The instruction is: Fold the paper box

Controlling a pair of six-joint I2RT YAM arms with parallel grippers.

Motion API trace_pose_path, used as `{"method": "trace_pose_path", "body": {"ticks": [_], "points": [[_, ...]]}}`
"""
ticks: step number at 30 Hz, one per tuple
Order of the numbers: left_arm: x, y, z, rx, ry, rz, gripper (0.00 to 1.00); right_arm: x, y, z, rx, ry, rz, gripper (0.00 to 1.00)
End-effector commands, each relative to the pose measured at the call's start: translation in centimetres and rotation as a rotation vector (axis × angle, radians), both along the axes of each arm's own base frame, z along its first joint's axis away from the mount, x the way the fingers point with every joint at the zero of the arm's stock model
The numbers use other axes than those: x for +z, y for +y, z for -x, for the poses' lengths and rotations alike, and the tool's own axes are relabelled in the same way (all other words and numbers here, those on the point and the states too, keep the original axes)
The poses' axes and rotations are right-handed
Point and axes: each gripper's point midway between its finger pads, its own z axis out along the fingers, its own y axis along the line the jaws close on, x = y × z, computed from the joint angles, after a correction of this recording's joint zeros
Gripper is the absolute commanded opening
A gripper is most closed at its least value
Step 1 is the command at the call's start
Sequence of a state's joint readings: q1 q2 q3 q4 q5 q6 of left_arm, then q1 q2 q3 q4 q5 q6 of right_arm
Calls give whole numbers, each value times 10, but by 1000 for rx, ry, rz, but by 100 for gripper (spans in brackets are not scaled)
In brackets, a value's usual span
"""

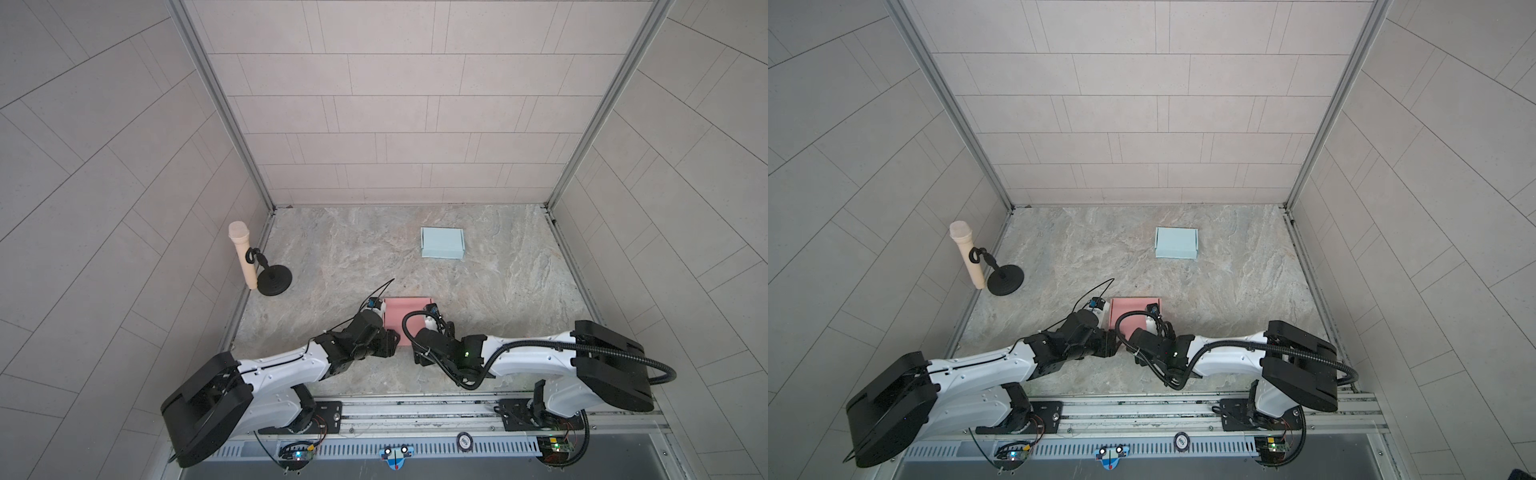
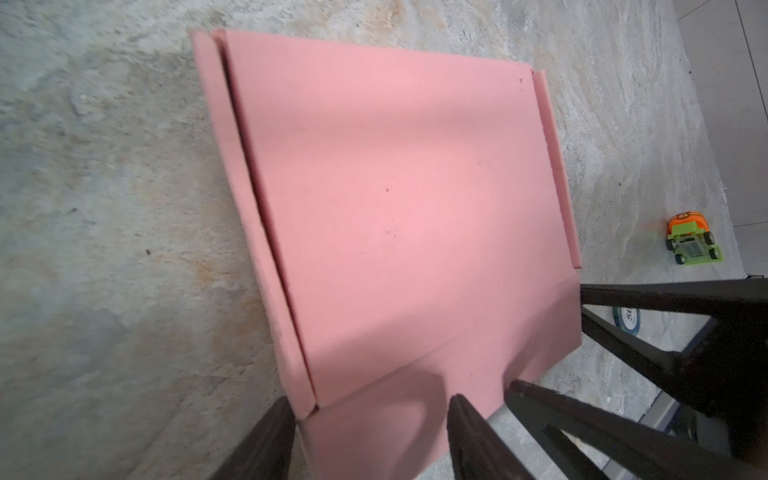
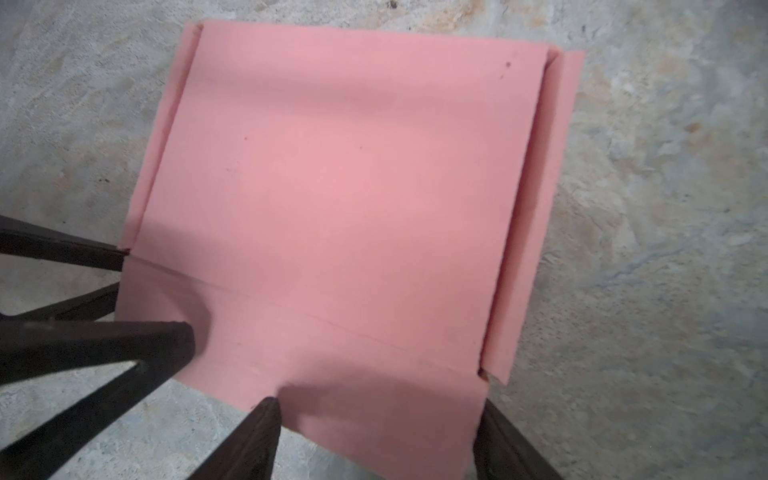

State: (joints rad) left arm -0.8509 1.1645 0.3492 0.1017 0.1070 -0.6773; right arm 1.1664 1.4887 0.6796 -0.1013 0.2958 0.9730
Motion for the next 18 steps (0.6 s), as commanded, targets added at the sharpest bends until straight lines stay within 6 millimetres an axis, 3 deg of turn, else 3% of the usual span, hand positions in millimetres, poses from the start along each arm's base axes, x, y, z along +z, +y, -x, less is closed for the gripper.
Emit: {"method": "trace_pose_path", "body": {"ticks": [1,15,18], "points": [[1,-2,2,-11,-12,6,62,4,-1,-6,-27,-21,5,73],[-4,13,-2,9,-40,-75,59,0,-7,-11,-33,-29,67,73],[-5,13,-3,12,-41,-82,52,-1,-9,-12,-39,-31,70,73]]}}
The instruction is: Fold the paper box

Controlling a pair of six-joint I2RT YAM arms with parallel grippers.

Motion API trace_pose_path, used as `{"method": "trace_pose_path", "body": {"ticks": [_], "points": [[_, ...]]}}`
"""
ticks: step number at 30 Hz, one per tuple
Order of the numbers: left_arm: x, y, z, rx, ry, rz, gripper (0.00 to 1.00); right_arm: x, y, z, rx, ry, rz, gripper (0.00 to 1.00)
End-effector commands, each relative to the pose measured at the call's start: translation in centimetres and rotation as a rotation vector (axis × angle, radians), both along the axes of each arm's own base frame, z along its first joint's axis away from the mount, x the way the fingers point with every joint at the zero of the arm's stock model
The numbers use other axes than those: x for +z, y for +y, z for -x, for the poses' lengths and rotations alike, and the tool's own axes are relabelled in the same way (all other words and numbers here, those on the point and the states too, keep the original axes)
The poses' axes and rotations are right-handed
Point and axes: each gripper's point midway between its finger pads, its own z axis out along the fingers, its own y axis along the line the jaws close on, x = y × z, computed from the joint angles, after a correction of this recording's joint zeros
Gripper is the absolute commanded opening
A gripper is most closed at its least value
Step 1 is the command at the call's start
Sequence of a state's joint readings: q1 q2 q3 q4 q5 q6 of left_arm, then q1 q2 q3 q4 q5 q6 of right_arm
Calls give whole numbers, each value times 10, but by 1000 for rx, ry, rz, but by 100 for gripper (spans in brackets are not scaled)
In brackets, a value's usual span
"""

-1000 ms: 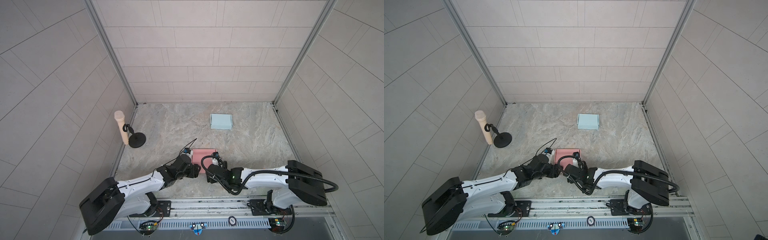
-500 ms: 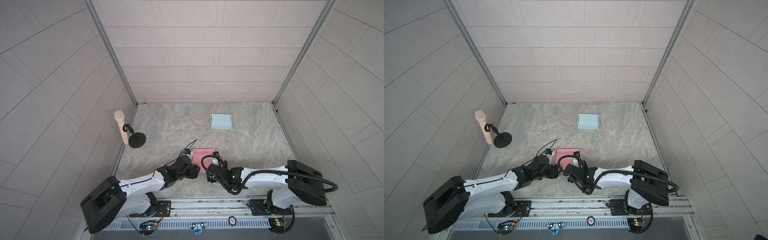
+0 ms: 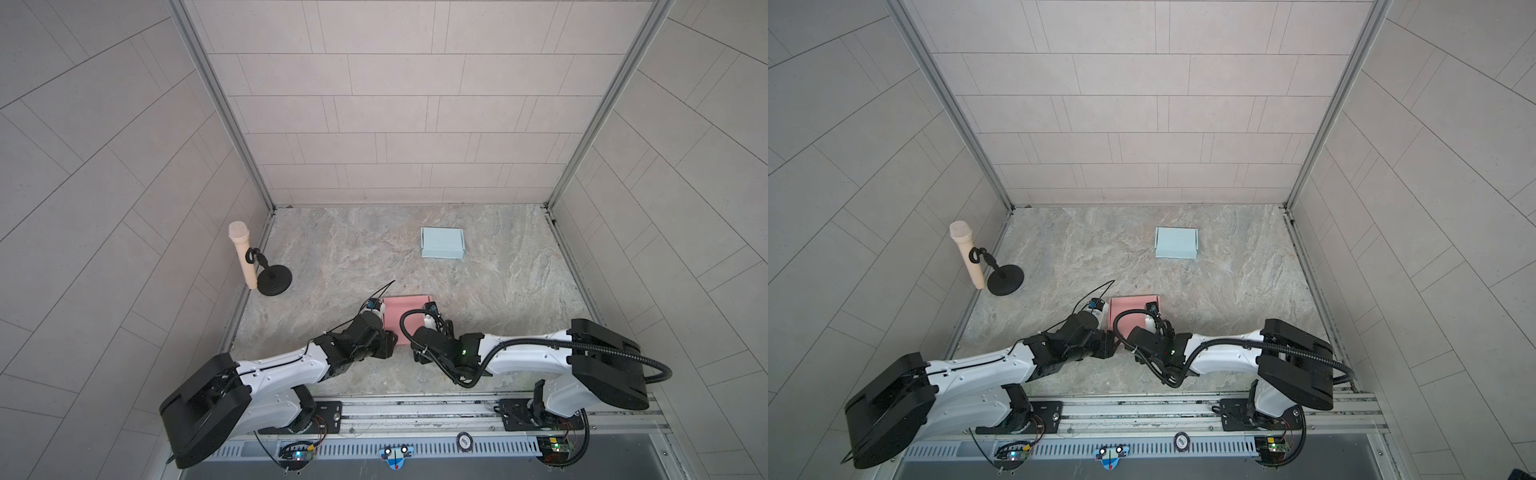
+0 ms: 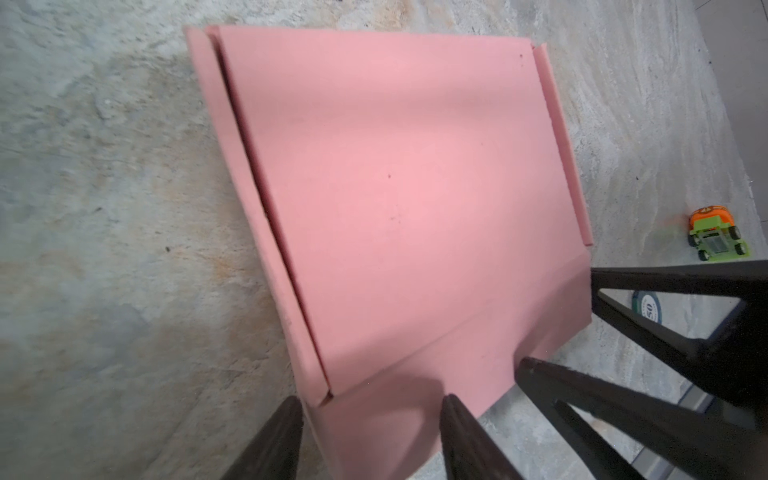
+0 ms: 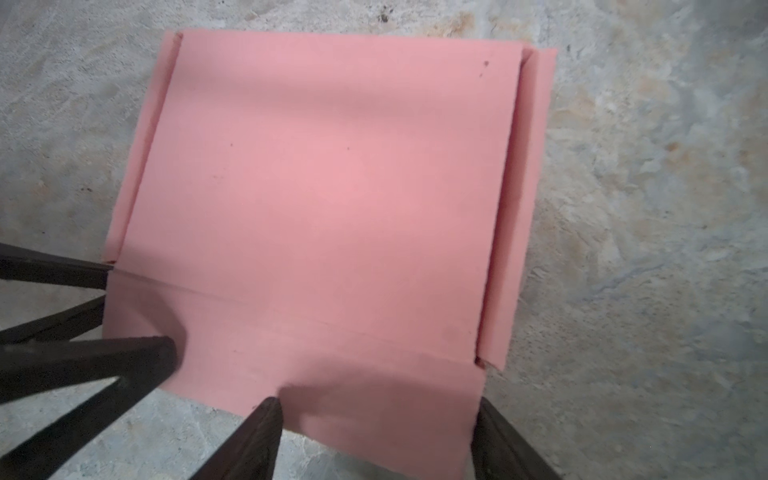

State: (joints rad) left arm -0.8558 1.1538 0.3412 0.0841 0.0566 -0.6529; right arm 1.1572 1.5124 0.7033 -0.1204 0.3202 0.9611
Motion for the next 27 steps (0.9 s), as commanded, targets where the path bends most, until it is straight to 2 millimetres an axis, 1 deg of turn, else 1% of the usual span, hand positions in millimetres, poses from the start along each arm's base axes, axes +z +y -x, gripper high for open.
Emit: {"method": "trace_pose_path", "body": {"ticks": [1,9,13,17,22,27], "points": [[-2,4,-1,0,-10,-35,51,0,-8,-5,-25,-17,38,73],[7,-5,1,-12,-10,21,50,7,1,-5,-4,-14,14,72],[11,-6,4,-13,-9,34,50,11,5,-4,3,-19,2,72],[11,-6,7,-13,-5,36,50,12,8,-3,7,-21,-5,72],[4,-5,8,-6,4,28,49,7,8,-2,6,-13,-3,72],[0,-5,7,-7,7,14,45,3,9,-1,9,-10,0,72]]}}
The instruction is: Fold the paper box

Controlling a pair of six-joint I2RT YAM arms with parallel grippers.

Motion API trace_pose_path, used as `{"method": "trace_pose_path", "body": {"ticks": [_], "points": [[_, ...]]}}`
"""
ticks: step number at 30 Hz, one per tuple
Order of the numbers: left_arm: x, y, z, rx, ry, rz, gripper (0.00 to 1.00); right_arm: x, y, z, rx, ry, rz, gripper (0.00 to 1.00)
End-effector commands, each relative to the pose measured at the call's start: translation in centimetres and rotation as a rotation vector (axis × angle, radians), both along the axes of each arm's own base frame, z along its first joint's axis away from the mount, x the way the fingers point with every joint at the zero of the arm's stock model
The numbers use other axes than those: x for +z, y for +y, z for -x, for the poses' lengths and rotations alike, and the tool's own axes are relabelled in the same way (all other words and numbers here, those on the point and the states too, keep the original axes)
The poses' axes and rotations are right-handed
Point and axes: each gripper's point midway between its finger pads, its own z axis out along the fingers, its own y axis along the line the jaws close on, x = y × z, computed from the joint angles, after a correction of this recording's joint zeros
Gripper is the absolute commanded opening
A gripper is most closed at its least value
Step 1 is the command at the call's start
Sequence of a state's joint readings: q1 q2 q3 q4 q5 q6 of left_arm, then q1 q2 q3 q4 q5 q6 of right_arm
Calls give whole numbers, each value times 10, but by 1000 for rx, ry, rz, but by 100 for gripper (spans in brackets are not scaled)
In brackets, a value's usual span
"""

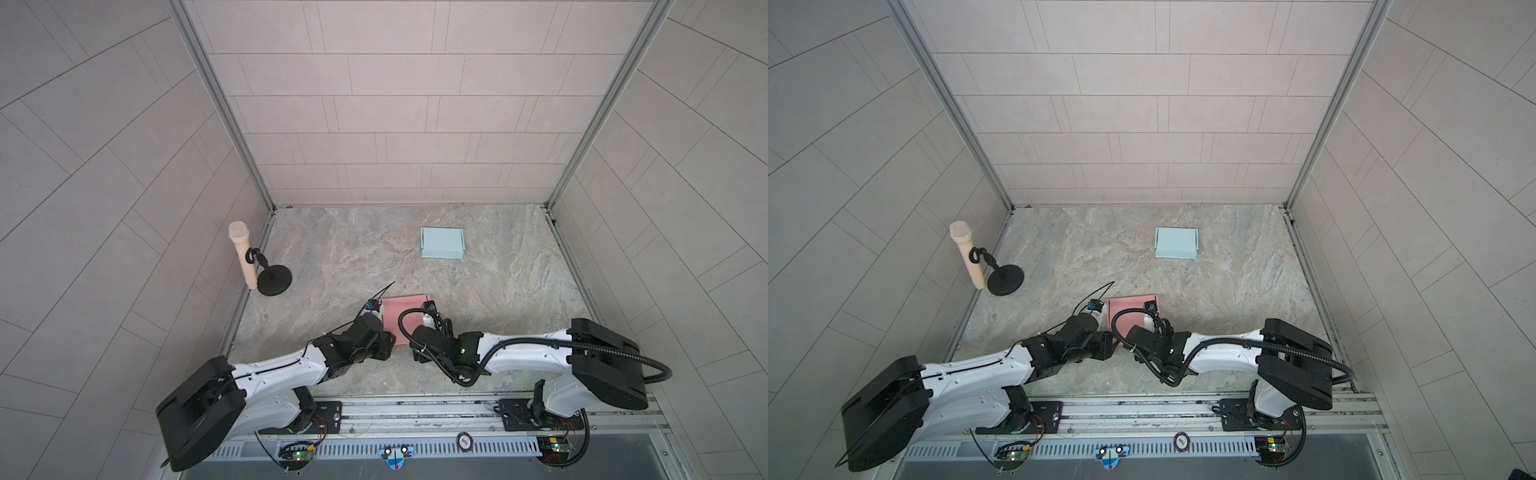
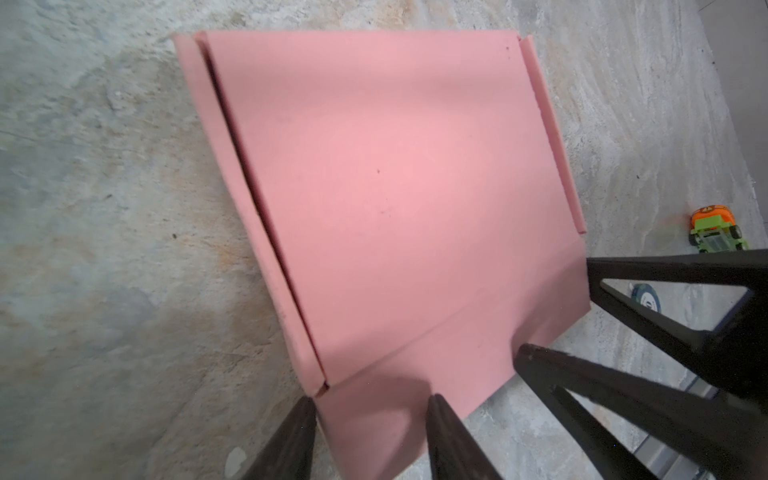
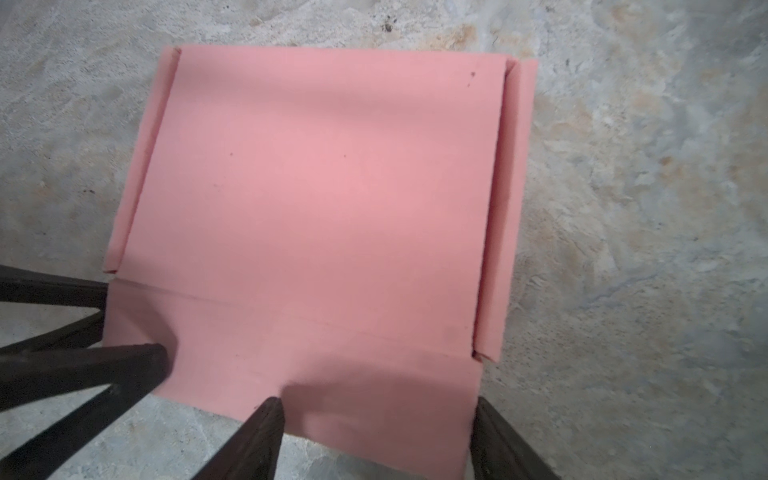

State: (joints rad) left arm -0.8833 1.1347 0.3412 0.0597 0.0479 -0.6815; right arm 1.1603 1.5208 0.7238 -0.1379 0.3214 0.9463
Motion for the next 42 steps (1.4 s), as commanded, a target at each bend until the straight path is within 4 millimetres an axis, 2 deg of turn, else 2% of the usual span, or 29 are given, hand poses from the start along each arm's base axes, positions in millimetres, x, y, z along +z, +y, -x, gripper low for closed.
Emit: {"method": "trace_pose_path", "body": {"ticks": [1,6,10,14,20,31,42], "points": [[0,-5,0,-10,-6,15,45,1,7,-1,-4,-5,-15,72],[7,-7,-2,-10,-20,28,46,3,11,1,3,-8,-25,71],[3,-2,-1,0,-23,7,47,3,9,0,-3,-13,-19,71],[-4,4,-3,9,-26,-32,42,1,5,0,-10,-14,-10,71],[-3,6,-7,9,-36,-46,38,0,2,-2,-17,-18,-4,71],[13,7,-4,17,-62,21,43,13,5,-1,-8,-34,-39,71],[15,0,0,4,-52,65,45,19,17,2,15,-36,-68,71]]}}
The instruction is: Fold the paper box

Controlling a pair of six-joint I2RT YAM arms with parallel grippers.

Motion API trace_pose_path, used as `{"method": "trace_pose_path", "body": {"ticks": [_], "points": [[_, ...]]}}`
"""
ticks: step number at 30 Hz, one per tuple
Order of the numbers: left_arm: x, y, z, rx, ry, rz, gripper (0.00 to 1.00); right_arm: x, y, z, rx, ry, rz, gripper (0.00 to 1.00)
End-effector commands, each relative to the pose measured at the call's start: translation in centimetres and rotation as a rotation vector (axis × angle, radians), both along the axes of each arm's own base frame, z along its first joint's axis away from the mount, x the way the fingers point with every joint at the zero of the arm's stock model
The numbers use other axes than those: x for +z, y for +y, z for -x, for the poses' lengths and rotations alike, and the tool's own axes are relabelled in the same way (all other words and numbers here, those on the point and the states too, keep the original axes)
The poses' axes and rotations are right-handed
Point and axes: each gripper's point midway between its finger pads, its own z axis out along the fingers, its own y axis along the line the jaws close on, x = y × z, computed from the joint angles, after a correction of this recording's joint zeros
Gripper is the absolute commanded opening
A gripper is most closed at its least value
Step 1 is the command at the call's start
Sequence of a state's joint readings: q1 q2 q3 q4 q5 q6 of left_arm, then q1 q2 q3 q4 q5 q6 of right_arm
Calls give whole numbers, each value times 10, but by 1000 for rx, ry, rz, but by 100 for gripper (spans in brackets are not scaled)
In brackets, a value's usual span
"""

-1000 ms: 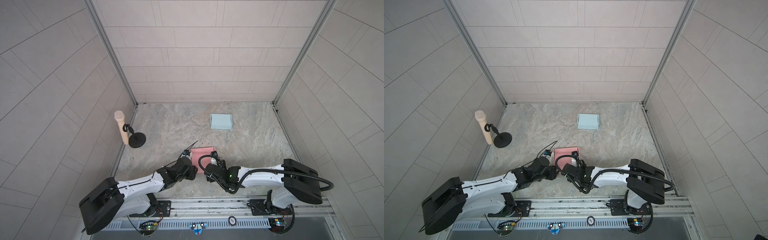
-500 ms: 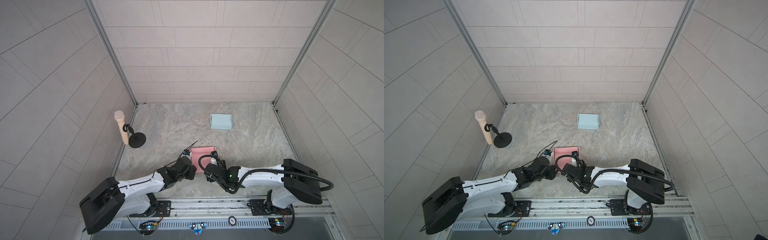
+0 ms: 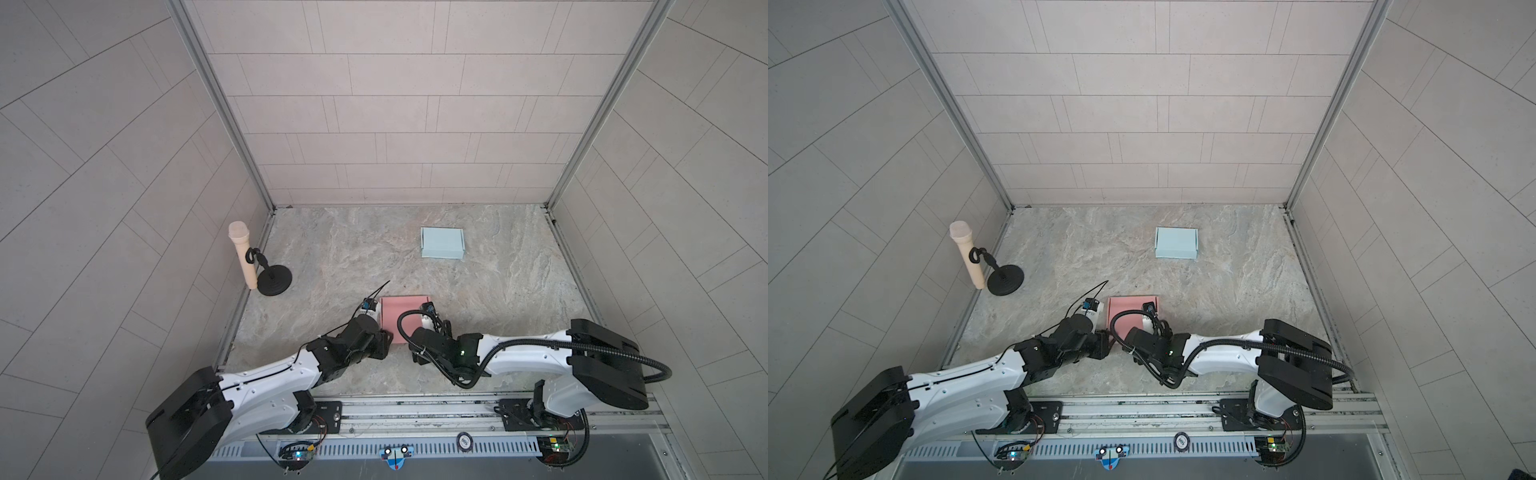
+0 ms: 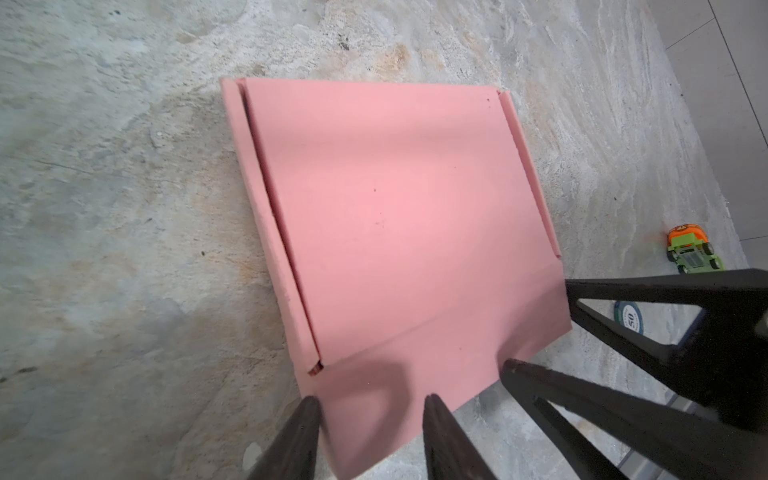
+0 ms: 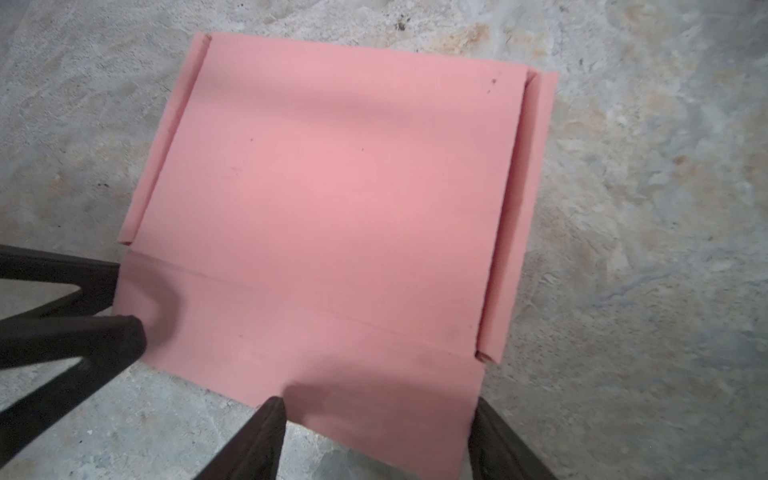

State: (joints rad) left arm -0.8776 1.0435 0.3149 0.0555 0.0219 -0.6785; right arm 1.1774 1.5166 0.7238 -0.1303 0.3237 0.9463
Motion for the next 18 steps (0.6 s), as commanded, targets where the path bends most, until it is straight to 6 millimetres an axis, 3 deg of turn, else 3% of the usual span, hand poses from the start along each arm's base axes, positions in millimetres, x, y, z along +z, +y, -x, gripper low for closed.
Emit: {"method": "trace_pose_path", "body": {"ticks": [1,8,18], "points": [[4,-7,3,-21,1,35,46,18,12,-2,2,-30,-58,71],[16,-4,6,-16,-17,41,51,29,17,0,11,-45,-80,71],[7,-3,7,-10,-2,28,51,24,14,1,6,-42,-68,71]]}}
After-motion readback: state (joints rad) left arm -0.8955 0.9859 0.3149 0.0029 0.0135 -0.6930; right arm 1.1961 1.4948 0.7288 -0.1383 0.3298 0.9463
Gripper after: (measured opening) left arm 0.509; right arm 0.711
